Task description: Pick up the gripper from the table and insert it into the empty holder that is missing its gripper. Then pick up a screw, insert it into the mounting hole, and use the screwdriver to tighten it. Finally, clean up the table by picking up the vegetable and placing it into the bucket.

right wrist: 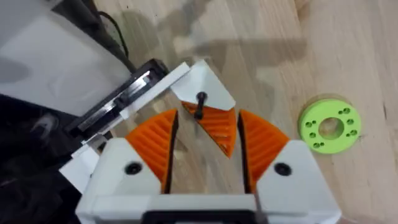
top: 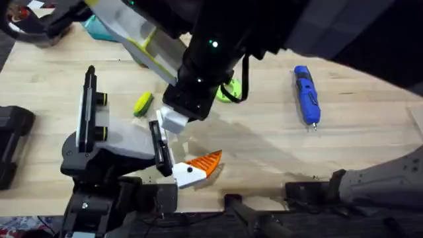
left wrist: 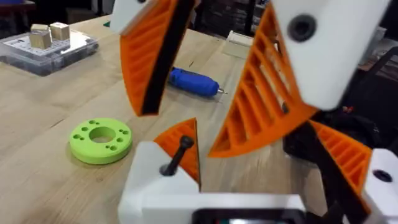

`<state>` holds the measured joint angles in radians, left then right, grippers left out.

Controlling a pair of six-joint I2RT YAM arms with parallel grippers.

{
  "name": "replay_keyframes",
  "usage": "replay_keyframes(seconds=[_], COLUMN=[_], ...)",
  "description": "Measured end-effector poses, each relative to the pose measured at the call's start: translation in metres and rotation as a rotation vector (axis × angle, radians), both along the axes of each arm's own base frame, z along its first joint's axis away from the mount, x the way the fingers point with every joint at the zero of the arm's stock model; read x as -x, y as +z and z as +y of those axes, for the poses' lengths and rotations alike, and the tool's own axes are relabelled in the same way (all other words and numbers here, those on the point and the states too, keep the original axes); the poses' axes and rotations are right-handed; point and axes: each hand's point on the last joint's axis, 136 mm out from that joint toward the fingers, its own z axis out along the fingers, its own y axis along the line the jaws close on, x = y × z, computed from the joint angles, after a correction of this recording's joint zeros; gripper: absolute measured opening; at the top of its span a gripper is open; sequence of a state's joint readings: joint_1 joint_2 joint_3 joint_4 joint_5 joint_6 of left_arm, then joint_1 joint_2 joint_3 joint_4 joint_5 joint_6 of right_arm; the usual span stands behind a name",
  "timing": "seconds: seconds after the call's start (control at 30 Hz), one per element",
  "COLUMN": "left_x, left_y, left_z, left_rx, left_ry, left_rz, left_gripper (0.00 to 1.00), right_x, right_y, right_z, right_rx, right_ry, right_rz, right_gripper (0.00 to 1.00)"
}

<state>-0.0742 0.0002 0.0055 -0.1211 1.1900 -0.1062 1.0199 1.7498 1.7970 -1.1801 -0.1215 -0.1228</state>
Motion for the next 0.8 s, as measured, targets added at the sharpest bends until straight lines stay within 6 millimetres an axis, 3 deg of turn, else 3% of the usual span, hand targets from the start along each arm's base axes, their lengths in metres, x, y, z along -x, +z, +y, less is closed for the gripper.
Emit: replay_keyframes(seconds=[0.2,0.8], left_x=[0.0,0.0], left_y=[0.0,0.0], left_z=[0.0,0.0], left_rx=[0.0,0.0], left_ry=[0.0,0.0], left_rz=[0.0,0.0], left_gripper=[0.986,0.986], right_x=[-0.0003,0.0016], right_y=[-0.0026,-0.0021], right_z=[0.0004,0.0024], right_rx=[0.006,-0.005], right_ry=[-0.01,-0.008], right_rz=[0.008,0.02], right_gripper=[0.537,0.286])
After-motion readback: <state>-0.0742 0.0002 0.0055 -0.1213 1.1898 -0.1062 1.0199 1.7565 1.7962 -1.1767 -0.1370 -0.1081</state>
